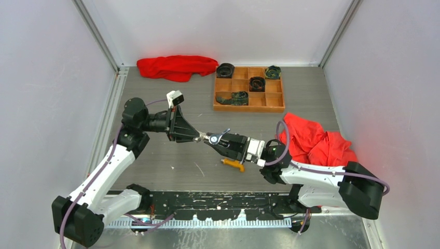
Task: Install the water faucets
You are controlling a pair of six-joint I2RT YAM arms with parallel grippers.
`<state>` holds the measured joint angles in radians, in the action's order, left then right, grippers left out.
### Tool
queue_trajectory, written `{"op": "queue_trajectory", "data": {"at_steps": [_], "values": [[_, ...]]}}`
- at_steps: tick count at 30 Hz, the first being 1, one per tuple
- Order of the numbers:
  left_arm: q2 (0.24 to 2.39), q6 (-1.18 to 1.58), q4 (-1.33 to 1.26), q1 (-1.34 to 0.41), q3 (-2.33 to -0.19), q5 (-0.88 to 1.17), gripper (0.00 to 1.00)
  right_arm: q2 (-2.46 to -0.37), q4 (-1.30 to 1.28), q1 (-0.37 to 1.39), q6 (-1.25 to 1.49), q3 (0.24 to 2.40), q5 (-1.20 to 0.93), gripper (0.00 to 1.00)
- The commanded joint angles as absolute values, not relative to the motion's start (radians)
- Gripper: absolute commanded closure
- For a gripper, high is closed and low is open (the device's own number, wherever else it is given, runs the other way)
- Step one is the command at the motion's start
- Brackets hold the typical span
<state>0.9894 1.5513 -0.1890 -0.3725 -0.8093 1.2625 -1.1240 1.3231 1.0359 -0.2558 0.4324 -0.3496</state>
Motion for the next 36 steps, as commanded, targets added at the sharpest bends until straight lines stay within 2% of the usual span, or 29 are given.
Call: {"op": "queue_trajectory", "data": {"at_steps": [1, 7, 16, 36], "values": [[0.972, 1.523, -0.248, -0.418, -0.784, 1.233, 1.00, -1.177, 1.328, 1.048, -0.147, 0.499, -0.370, 0.99], [0.953, 1.504, -0.245, -0.417, -0.789, 1.211, 1.00, -1.163, 1.167, 1.048, -0.072, 0.572, -0.387, 0.99], [0.910, 1.474, -0.258, -0.417, -0.782, 1.149, 1.00, -1.173, 1.225, 1.049, 0.007, 0.557, -0.383, 0.99], [0.640, 1.217, -0.272, -0.418, -0.688, 0.890, 1.00, -1.269, 1.322, 1.028, 0.434, 0.638, -0.445, 0.99]]}}
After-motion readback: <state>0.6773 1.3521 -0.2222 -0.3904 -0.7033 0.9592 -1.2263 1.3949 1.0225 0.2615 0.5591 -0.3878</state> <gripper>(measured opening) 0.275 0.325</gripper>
